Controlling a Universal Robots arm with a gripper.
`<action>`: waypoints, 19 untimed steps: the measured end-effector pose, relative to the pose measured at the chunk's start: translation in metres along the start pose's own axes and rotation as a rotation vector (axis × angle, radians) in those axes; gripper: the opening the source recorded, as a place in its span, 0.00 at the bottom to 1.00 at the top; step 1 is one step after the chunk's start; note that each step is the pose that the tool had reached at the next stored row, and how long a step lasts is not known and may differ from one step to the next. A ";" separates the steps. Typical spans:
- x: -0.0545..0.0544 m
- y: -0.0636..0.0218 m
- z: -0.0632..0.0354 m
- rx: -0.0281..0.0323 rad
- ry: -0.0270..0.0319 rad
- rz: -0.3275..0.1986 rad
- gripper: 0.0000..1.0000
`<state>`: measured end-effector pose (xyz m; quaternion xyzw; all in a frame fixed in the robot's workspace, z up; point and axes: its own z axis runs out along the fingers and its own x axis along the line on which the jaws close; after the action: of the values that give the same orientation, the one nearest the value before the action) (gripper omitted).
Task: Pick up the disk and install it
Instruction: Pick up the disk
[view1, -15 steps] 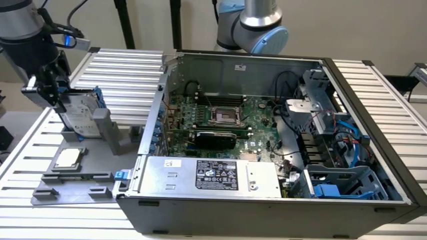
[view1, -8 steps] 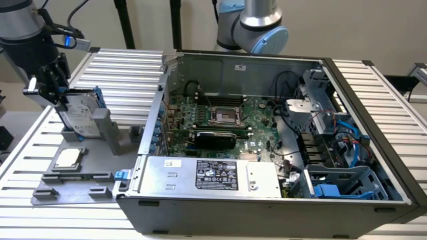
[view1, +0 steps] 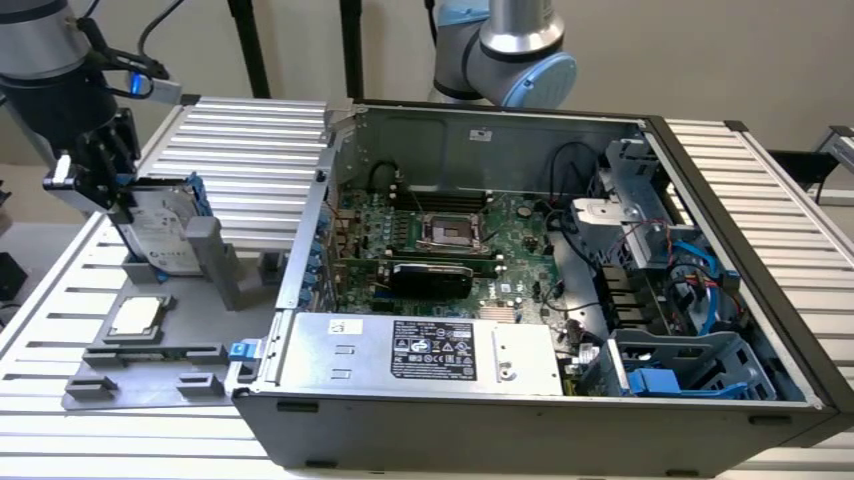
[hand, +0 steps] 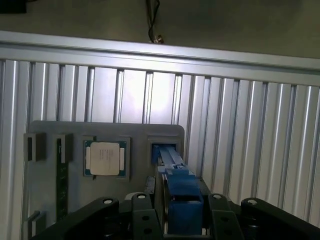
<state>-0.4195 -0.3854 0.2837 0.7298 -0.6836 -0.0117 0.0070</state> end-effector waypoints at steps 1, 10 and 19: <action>0.000 -0.0004 0.0000 -0.0005 0.0028 0.002 0.42; 0.000 -0.0010 0.0000 0.0010 0.0044 0.005 0.42; 0.000 0.0006 0.0000 0.0150 0.0052 0.005 0.42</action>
<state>-0.4200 -0.3854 0.2837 0.7280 -0.6855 -0.0046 0.0033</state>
